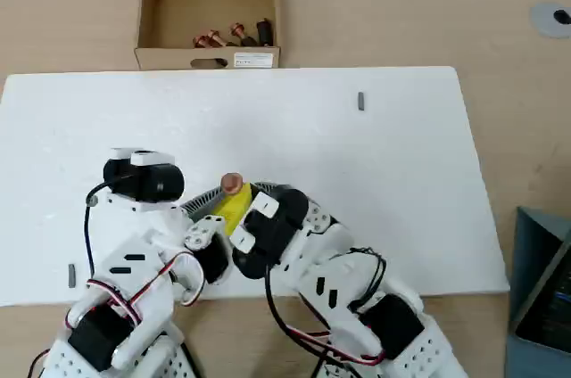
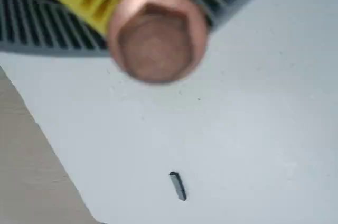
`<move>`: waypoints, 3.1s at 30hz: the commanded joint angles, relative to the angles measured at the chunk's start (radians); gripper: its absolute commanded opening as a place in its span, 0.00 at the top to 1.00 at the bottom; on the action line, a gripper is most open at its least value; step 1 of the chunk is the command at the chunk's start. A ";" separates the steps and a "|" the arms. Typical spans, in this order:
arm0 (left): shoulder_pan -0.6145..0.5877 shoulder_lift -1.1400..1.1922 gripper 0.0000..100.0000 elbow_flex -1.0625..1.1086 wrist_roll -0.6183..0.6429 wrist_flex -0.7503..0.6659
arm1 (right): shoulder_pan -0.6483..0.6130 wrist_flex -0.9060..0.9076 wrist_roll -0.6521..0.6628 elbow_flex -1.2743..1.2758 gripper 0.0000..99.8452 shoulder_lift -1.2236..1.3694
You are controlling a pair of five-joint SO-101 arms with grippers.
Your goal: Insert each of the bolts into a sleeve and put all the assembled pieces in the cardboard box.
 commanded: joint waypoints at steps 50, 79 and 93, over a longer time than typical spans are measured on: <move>-0.035 0.001 0.99 -0.100 0.026 0.141 | -0.007 -0.028 0.005 -0.084 0.99 -0.170; -0.637 0.001 1.00 0.038 -0.439 0.141 | 0.085 -0.031 -0.002 -0.119 0.99 -0.145; -0.755 0.001 1.00 0.247 -0.493 0.141 | 0.251 0.028 -0.210 -0.371 0.99 0.107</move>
